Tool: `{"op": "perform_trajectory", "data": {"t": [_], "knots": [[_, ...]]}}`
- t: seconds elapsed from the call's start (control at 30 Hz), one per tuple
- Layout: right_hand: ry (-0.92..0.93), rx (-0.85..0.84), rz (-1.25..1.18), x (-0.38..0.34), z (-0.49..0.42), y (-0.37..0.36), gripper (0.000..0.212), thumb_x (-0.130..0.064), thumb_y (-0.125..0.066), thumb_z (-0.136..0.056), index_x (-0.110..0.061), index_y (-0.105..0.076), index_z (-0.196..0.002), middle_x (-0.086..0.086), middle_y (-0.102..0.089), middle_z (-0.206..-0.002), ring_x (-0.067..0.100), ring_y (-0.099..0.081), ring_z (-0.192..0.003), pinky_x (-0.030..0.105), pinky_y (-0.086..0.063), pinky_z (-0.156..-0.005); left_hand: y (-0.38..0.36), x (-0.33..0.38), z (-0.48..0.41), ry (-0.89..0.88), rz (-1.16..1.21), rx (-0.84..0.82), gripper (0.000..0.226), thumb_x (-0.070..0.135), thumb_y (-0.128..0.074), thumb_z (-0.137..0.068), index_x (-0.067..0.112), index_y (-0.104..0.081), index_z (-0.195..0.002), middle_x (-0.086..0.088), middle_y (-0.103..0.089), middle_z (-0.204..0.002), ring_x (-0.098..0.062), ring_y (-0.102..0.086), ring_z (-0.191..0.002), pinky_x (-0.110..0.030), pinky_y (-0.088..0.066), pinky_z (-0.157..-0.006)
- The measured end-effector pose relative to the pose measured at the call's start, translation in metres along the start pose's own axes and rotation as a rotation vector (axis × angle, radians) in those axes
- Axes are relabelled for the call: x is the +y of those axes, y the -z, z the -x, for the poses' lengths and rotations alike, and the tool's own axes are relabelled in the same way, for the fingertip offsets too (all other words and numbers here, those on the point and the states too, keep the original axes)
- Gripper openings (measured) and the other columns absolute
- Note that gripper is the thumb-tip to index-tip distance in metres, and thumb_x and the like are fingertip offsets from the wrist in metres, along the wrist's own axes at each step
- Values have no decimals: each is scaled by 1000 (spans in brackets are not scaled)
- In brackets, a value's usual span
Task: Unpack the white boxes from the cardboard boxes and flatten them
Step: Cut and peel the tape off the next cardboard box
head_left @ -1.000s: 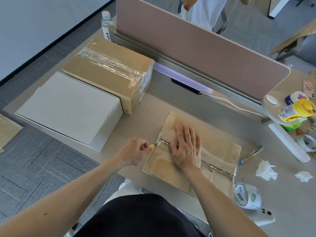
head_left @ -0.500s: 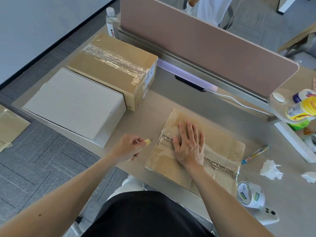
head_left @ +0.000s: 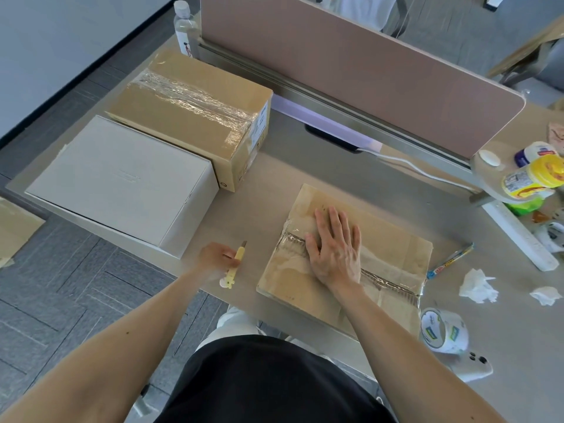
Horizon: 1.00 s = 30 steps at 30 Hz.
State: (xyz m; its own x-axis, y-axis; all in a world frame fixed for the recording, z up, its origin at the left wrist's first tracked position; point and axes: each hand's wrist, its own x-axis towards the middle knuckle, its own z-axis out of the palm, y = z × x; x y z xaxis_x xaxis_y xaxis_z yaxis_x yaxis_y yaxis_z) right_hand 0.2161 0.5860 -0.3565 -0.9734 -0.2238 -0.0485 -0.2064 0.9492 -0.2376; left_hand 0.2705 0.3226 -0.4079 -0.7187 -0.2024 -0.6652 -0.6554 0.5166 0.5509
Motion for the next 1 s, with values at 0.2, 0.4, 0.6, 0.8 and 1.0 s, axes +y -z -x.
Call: {"op": "perform_trajectory", "data": {"t": [0.2,0.4,0.6,0.8,1.0], "knots": [[-1,-13,0,0,0,1,65,-57,-18,-96,-30,-24,-155,-1,-16,-164,21,-8,-151,45,1,-122,-5,-14,-3,33,-54,-27,7,7,-77,-78,13,-76,-82,4,-71,-67,-15,-69,-60,-21,-54,-64],[5,-11,-6,0,0,1,64,-56,-19,-96,-30,-25,-155,-1,-17,-163,21,-9,-151,45,-1,-122,-8,-20,-13,67,-71,4,12,10,-82,-71,17,-74,-77,3,-73,-70,-17,-73,-65,-26,-59,-71],[44,24,-127,5,-1,4,61,-51,-32,-95,-23,-38,-150,2,-28,-159,23,-18,-149,50,-10,-121,-8,-9,-12,33,-111,192,21,33,-83,-73,26,-63,-73,6,-68,-79,-16,-65,-77,-28,-47,-67],[-10,160,-206,37,24,9,55,-45,-48,-90,-18,-54,-137,6,-45,-147,25,-35,-140,56,-26,-115,7,80,-17,-267,68,230,35,51,-73,-83,21,-63,-99,3,-66,-96,-16,-63,-89,-30,-49,-77],[-62,201,-174,61,59,11,56,-57,-55,-81,-23,-57,-125,11,-47,-143,30,-43,-135,61,-29,-110,-10,168,-16,-810,-236,98,83,73,-68,-65,23,-53,-130,6,-47,-135,-13,-44,-127,-36,-34,-106]]}}
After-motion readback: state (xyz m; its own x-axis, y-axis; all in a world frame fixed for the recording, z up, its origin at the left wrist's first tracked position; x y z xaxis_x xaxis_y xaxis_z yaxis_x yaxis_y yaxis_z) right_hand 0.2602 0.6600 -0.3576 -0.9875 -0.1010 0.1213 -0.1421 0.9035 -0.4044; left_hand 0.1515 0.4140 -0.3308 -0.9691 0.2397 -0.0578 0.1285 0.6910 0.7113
